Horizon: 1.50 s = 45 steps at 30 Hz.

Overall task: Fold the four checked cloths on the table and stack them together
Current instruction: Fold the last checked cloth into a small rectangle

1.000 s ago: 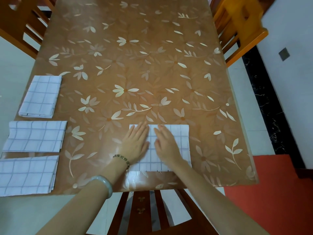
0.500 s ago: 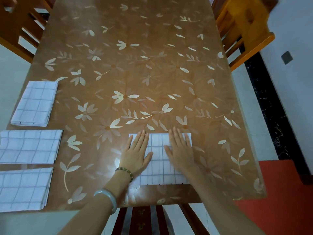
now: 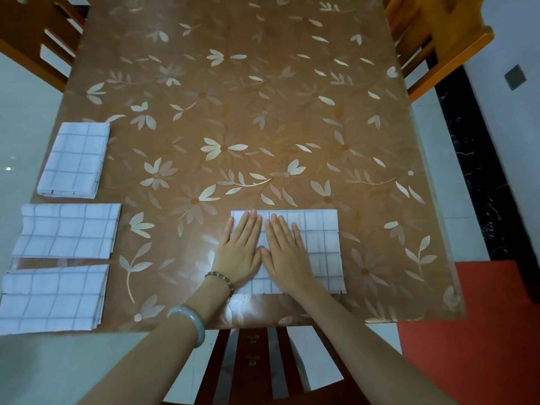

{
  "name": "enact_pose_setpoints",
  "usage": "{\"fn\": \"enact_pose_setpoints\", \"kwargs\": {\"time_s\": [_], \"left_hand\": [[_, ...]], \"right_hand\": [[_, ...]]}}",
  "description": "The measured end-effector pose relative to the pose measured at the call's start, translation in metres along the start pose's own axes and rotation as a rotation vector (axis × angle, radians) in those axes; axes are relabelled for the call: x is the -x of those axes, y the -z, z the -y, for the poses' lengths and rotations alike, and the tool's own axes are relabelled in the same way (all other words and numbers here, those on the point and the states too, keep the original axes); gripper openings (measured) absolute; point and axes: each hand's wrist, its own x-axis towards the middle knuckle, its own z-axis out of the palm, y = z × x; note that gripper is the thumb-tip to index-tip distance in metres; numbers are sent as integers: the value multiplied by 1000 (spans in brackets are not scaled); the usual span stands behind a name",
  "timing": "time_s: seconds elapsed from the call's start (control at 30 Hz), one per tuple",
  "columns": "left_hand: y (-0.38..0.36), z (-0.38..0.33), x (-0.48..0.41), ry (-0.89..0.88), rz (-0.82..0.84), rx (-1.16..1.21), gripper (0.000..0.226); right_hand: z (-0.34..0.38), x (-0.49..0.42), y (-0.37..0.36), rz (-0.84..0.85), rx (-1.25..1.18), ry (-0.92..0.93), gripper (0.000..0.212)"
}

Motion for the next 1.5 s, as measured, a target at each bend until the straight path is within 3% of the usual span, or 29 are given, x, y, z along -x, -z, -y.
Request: {"fn": "enact_pose_setpoints", "kwargs": {"time_s": [0.17, 0.47, 0.57, 0.73, 0.83, 1.03, 1.17, 1.23, 1.37, 1.5], "left_hand": [[-3, 2, 1, 59, 0, -1, 65], [3, 11, 3, 141, 31, 47, 72], [18, 12, -7, 147, -14, 80, 78], [44, 1, -54, -63, -29, 170, 52], [46, -16, -78, -118, 28, 177, 47], [49, -27, -100, -43, 126, 243, 40], [52, -26, -104, -15, 172, 335, 27], [54, -21, -101, 22, 172, 408, 20], [68, -5, -88, 90, 200, 574, 19], [79, 14, -75, 191, 197, 805, 23]], "right_hand": [[-33, 9, -5, 32, 77, -11, 65], [-103, 38, 16, 76, 115, -240, 71], [-105, 34, 25, 22, 70, -228, 67], [-94, 18, 44, -204, -96, -192, 43], [-88, 13, 47, -215, -119, -198, 39], [-97, 22, 40, -239, -237, -226, 32], [-98, 29, 45, -226, -313, -275, 38], [-97, 27, 50, -249, -434, -323, 50], [-92, 16, 66, -193, -1053, -577, 71], [-102, 0, 81, -32, -1269, -593, 55]]}}
